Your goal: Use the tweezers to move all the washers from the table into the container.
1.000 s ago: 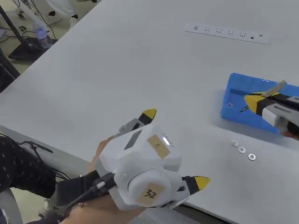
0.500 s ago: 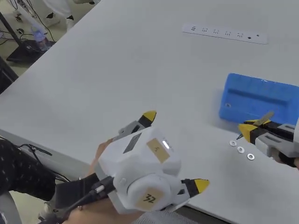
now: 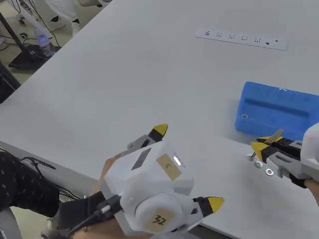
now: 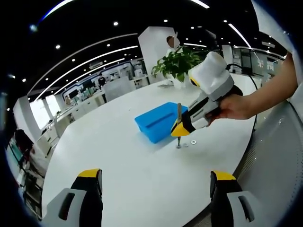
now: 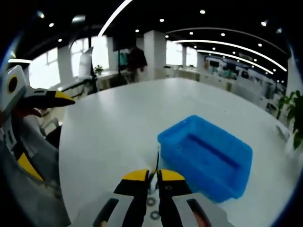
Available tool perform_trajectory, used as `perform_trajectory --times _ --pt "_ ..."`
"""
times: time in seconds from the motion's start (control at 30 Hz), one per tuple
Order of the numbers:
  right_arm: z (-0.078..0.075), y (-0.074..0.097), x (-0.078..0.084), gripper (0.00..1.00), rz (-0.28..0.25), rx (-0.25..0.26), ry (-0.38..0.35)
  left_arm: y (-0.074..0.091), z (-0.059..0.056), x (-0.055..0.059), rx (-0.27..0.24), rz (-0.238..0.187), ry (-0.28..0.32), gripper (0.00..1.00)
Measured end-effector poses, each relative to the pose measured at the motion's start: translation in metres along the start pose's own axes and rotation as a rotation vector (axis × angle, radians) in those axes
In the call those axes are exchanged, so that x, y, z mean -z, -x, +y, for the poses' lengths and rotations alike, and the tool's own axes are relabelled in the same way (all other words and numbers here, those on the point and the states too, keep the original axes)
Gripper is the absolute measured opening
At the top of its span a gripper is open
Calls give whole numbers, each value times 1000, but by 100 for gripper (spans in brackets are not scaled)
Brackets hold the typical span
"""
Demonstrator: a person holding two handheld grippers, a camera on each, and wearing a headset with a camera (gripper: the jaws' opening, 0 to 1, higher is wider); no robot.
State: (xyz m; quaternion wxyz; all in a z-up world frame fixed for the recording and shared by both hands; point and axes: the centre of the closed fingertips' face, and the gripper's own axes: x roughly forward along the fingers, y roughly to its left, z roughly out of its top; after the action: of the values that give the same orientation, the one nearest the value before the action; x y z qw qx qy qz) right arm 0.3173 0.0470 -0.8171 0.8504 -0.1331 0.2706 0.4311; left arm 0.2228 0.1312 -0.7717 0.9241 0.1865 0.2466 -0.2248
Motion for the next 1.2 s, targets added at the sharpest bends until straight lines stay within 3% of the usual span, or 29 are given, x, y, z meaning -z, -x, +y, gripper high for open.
perform_trajectory --times 0.3,0.63,1.2 --pt "-5 2 0 4 1 10 13 -1 -1 1 1 7 -5 97" --pt "-7 3 -2 4 -21 -9 -92 -1 1 3 -8 14 -7 96" --pt "-5 0 1 3 -18 9 -37 -1 0 5 -7 28 -21 96"
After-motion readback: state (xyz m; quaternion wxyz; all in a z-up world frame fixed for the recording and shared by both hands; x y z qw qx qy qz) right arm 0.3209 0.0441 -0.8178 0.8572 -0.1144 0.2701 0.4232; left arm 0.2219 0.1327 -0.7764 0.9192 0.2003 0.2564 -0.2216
